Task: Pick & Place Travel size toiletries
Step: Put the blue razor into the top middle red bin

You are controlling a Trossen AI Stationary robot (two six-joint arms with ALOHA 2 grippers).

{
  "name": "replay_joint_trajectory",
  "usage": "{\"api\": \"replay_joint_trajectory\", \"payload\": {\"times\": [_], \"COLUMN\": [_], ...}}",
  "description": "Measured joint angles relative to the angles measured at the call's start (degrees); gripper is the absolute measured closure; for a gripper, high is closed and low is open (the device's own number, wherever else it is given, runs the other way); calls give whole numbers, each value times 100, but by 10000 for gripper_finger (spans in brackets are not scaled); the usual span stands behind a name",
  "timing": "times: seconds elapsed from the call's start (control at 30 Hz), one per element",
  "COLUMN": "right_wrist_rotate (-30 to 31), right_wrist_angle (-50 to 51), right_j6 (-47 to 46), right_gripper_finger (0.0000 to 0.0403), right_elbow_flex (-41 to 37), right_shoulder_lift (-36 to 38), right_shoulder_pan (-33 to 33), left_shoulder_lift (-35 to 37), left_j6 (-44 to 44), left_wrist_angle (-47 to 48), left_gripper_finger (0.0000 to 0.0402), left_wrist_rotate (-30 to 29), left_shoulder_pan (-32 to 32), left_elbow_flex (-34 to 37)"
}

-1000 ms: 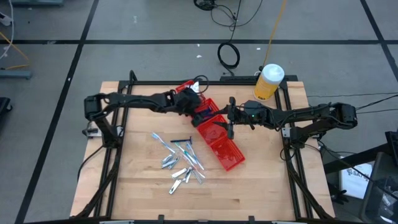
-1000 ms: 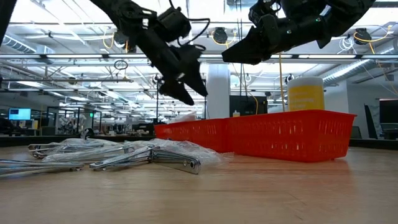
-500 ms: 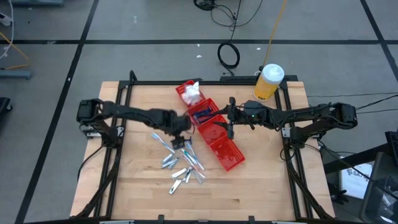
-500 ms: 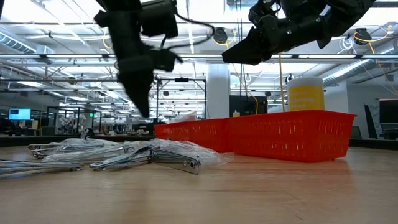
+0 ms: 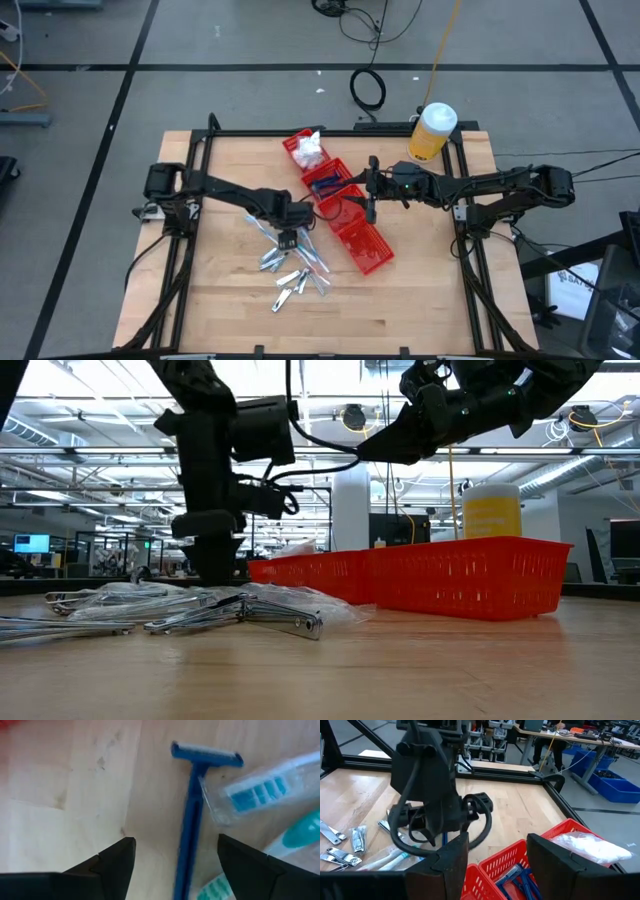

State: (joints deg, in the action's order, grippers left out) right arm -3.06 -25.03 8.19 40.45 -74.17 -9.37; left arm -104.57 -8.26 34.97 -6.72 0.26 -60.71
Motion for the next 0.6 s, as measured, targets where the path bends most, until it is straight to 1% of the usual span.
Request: {"api": "replay_joint_trajectory", "payload": {"times": [0.17,0.23,0.3,0.4,0.6], "right_wrist_rotate": [1,1,1,1,1], "right_wrist_angle": [1,1,1,1,1], "right_j6": [0,0,0,0,0], "right_gripper_finger": [216,216,216,216,216], "right_elbow_flex": [2,2,2,2,2], "right_shoulder_lift": [0,0,0,0,0], "right_shoulder_pan": [0,-2,0,-2,-1], "left_shoulder_lift": [-249,-261,-268,-267,-272], "left_j6": [176,179,244,403,498], "left_wrist_angle": [5,21,17,17,-119], "left_gripper_finger": [127,139,160,207,332], "left_wrist_rotate": [189,297,376,483,620], "left_shoulder_pan": [95,115,122,122,112], "left_elbow_flex": [-20,-20,-19,-9,2]}}
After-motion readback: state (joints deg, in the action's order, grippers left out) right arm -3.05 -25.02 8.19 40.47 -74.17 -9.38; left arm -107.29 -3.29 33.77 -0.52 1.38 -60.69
